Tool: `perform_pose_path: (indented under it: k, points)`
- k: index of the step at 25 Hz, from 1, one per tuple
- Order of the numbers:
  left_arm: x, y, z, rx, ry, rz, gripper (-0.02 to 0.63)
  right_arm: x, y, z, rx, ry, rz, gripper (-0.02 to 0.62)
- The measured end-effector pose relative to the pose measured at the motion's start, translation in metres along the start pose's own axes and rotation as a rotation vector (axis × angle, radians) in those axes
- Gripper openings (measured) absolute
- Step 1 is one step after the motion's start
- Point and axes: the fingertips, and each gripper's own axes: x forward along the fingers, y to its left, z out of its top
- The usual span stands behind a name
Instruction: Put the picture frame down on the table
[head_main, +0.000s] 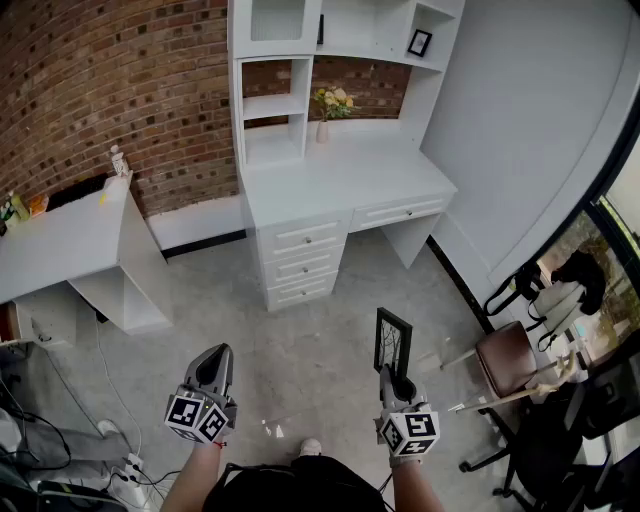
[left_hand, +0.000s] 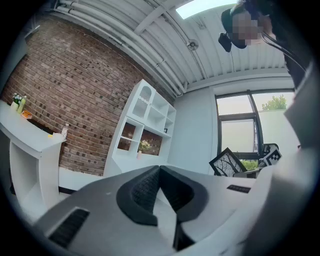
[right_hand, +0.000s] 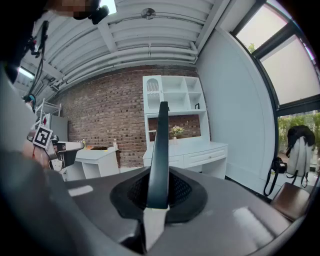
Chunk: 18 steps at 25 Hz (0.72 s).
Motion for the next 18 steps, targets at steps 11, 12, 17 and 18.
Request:
perform_pose_path:
  k: [11,12,17,18]
  points:
    - [0.062,-0.015,-0.016,0.005,0.018,0.017,-0.009,0.036,-0.061,0.006,0.012,-0.007,0.001,0.035]
    - [0.066,-0.016,-0.019,0.004,0.024,0.018,-0.009,0.038,-0.066,0.004,0.019,-0.004,-0.002,0.035]
    - [0.09,-0.015,-0.026,-0.007,0.037,0.027,-0.009,0.054,-0.083,0.002,0.039,0.012,-0.003,0.035]
    - [0.097,-0.014,-0.026,-0.006,0.037,0.025,-0.009,0.06,-0.087,0.003,0.04,0.011,-0.006,0.035]
